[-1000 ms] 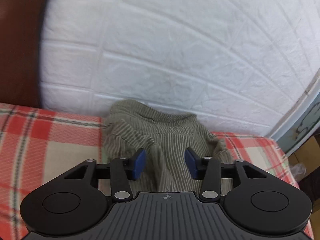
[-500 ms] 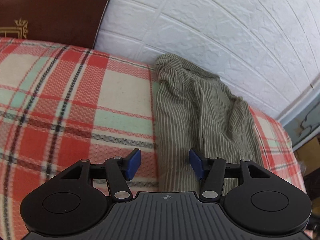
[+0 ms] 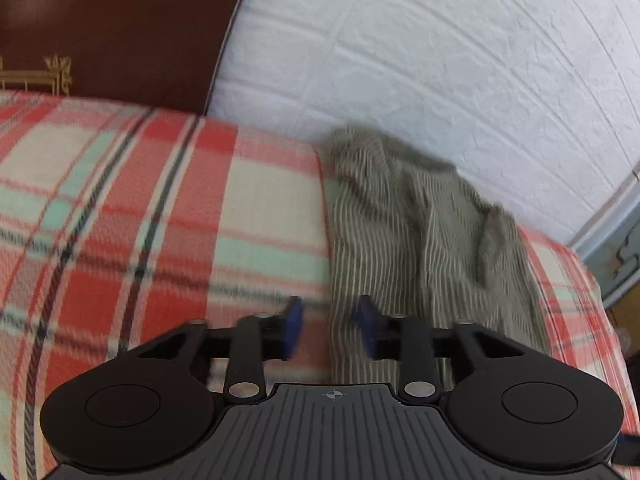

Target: Fold clothes

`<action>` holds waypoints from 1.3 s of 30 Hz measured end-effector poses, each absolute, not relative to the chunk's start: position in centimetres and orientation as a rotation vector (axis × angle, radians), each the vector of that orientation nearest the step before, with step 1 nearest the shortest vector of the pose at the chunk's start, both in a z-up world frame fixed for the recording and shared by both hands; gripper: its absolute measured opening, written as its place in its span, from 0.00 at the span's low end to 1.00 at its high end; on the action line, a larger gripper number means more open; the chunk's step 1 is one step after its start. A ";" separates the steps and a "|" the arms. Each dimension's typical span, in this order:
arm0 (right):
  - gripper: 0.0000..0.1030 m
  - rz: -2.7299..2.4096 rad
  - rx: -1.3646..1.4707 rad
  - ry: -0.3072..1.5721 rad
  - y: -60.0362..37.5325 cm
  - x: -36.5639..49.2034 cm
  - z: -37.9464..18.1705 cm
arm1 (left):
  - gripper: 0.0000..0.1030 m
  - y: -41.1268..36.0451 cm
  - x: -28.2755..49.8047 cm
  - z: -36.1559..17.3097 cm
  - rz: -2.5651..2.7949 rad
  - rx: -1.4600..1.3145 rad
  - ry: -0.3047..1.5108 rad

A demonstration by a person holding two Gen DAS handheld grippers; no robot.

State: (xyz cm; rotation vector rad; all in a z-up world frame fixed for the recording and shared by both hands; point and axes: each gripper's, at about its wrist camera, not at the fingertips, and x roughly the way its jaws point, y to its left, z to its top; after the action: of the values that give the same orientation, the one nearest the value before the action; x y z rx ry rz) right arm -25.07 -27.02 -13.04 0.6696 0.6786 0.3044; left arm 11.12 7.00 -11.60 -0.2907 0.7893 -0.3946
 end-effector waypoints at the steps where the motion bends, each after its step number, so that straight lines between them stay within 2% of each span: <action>1: 0.62 0.304 0.670 0.679 -27.0 -25.1 -13.1 | 0.68 6.8 11.7 -11.2 -0.377 -0.306 0.762; 8: 0.63 0.288 0.677 0.691 -27.4 -24.9 -13.3 | 0.69 3.9 17.1 -11.5 -0.341 -0.333 0.747; 10: 0.63 0.282 0.683 0.697 -27.6 -24.6 -13.4 | 0.60 3.6 17.8 -12.2 -0.325 -0.345 0.756; 11: 0.63 0.280 0.686 0.700 -27.7 -24.5 -13.5 | 0.10 3.4 18.1 -12.6 -0.329 -0.355 0.765; 12: 0.63 0.277 0.688 0.703 -27.8 -24.4 -13.6 | 0.00 3.5 18.2 -12.7 -0.360 -0.372 0.780; 15: 0.63 0.276 0.693 0.706 -27.9 -24.1 -13.8 | 0.00 4.9 17.0 -12.2 -0.363 -0.408 0.703; 20: 0.64 0.284 0.706 0.711 -27.8 -23.6 -14.2 | 0.00 6.4 17.9 -13.5 -0.324 -0.381 0.759; 21: 0.64 0.288 0.706 0.709 -27.7 -23.6 -14.2 | 0.24 6.4 17.8 -13.4 -0.328 -0.391 0.749; 22: 0.64 0.290 0.707 0.707 -27.7 -23.7 -14.1 | 0.25 6.3 17.7 -13.4 -0.332 -0.400 0.739; 23: 0.64 0.289 0.707 0.707 -27.7 -23.7 -14.0 | 0.36 6.3 17.6 -13.3 -0.337 -0.411 0.731; 24: 0.64 0.285 0.706 0.708 -27.8 -23.8 -13.9 | 0.52 6.4 17.5 -13.2 -0.342 -0.432 0.730; 26: 0.64 0.278 0.700 0.707 -27.9 -24.0 -13.6 | 0.59 6.7 17.0 -12.9 -0.353 -0.467 0.732; 34: 0.66 0.289 0.737 0.694 -28.0 -24.4 -13.5 | 0.56 7.9 13.2 -13.8 -0.421 -0.455 0.786; 35: 0.66 0.292 0.742 0.696 -27.8 -24.4 -13.5 | 0.52 7.7 13.1 -13.8 -0.437 -0.454 0.796; 37: 0.66 0.300 0.735 0.697 -27.3 -24.5 -13.4 | 0.05 7.3 13.0 -13.8 -0.469 -0.453 0.817; 38: 0.66 0.302 0.729 0.696 -27.1 -24.6 -13.3 | 0.00 7.1 12.8 -13.8 -0.482 -0.449 0.822; 39: 0.66 0.301 0.723 0.694 -27.0 -24.7 -13.2 | 0.00 7.1 12.5 -13.4 -0.486 -0.434 0.805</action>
State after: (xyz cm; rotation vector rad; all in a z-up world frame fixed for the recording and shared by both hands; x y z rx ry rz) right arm -24.71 -27.05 -13.16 0.7230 0.6937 0.3007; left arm 12.46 7.11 -13.38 -0.4345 0.8054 -0.4856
